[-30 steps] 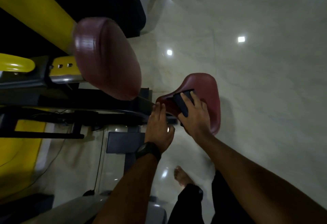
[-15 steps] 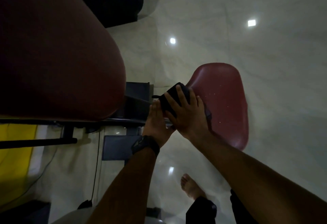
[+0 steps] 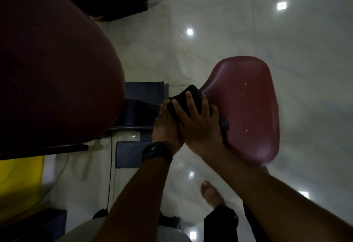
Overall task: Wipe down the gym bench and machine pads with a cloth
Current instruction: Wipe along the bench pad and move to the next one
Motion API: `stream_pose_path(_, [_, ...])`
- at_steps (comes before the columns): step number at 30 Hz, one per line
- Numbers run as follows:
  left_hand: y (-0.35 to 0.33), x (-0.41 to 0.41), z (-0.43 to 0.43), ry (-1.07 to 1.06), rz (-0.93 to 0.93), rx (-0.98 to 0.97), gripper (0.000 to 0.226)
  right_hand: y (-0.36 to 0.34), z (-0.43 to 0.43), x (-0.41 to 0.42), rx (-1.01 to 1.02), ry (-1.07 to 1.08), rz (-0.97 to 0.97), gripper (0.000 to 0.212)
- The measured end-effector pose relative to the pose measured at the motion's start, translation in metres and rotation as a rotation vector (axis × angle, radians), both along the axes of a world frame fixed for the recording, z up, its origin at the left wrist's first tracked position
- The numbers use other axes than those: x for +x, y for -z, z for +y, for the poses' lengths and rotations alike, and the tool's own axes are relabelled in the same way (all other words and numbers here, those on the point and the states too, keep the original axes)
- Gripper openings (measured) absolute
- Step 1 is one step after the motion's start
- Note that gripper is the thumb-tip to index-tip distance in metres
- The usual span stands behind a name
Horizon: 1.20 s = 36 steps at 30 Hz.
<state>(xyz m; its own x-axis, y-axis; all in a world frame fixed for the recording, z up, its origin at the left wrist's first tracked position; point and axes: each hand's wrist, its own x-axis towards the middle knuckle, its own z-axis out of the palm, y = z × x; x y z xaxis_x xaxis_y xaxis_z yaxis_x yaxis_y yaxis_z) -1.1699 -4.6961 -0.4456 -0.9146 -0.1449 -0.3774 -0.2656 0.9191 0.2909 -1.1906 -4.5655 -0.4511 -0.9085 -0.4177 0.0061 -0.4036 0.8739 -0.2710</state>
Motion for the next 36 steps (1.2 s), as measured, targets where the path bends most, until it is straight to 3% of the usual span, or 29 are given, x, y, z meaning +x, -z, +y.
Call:
stream_pose_path(5, [0.004,0.000,-0.009,0.061,-0.068,-0.036,0.111,-0.009,-0.005,-0.041,0.073,-0.092,-0.069,0.058])
stream_pose_path(9, [0.000,0.005,-0.005,0.045,-0.040,0.014,0.121,-0.010,0.019,-0.008,0.011,0.112,-0.137,0.066])
stream_pose_path(12, [0.001,0.006,-0.003,0.042,0.008,0.044,0.126,-0.013,0.027,0.011,0.015,0.138,-0.169,0.066])
stream_pose_path(18, [0.004,-0.007,-0.011,0.048,0.043,0.083,0.111,-0.019,0.012,-0.050,0.047,0.022,-0.202,0.061])
stream_pose_path(22, [0.005,0.003,-0.017,0.149,0.052,0.057,0.110,-0.014,0.014,0.003,0.021,0.175,-0.150,0.067])
stream_pose_path(25, [0.008,0.001,-0.020,0.176,0.063,0.017,0.109,-0.009,0.011,0.012,0.008,0.132,-0.125,0.078])
stream_pose_path(31, [0.009,-0.006,-0.019,0.154,0.058,0.032,0.097,-0.015,-0.010,-0.061,0.099,-0.013,-0.121,0.054])
stream_pose_path(36, [0.009,0.001,-0.028,0.233,0.082,0.036,0.102,-0.012,0.007,-0.003,-0.061,0.296,-0.148,0.059])
